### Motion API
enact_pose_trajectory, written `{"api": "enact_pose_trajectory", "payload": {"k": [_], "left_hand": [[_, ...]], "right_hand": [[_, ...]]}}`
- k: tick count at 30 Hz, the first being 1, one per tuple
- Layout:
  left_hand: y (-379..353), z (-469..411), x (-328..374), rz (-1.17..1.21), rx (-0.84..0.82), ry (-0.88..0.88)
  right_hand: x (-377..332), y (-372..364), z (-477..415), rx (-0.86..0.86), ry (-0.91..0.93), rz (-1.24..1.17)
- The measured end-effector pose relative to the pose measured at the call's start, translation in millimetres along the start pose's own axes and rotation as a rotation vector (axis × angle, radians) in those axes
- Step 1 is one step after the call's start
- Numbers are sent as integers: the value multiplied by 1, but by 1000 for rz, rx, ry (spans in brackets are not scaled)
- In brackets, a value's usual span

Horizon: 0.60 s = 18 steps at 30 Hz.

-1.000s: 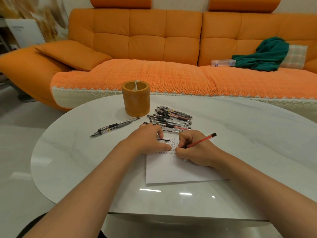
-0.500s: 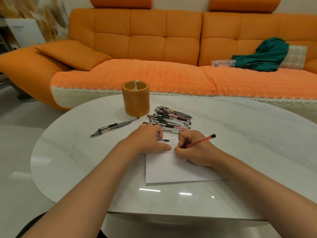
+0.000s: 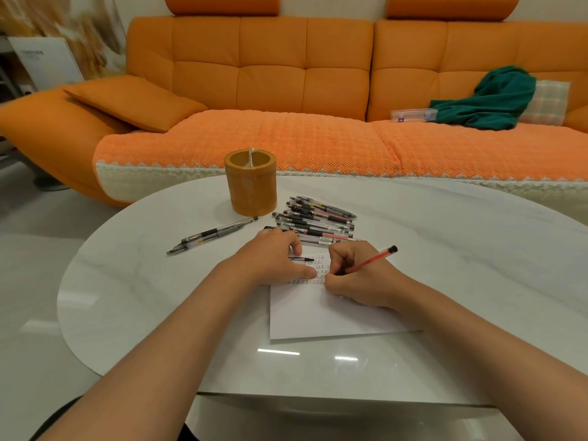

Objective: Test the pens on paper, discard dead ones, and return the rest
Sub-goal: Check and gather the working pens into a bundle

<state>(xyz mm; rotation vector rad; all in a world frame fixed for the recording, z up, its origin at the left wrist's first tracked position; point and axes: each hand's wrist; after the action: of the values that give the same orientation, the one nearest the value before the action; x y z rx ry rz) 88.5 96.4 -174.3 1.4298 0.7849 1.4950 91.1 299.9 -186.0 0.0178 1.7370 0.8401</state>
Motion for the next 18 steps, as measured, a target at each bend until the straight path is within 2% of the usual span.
{"api": "enact_pose_trajectory", "payload": {"k": [6, 11, 13, 18], "left_hand": [[0, 2, 0, 16, 15, -9], [1, 5, -1, -6, 29, -34], [3, 7, -1, 25, 29, -41], [10, 12, -4, 87, 15, -68]], "right_hand": [[2, 5, -1, 154, -76, -268], [1, 8, -2, 180, 11, -87], [-1, 14, -2, 188, 6, -99], [-14, 27, -7, 191, -139, -450]]}}
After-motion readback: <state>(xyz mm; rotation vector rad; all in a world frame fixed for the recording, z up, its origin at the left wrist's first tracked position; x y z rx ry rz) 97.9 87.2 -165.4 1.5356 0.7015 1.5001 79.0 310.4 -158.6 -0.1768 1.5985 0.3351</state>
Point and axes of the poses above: each hand's wrist, its own z-axis away from the middle knuckle, its own y-axis out of the back of the hand, x = y × z
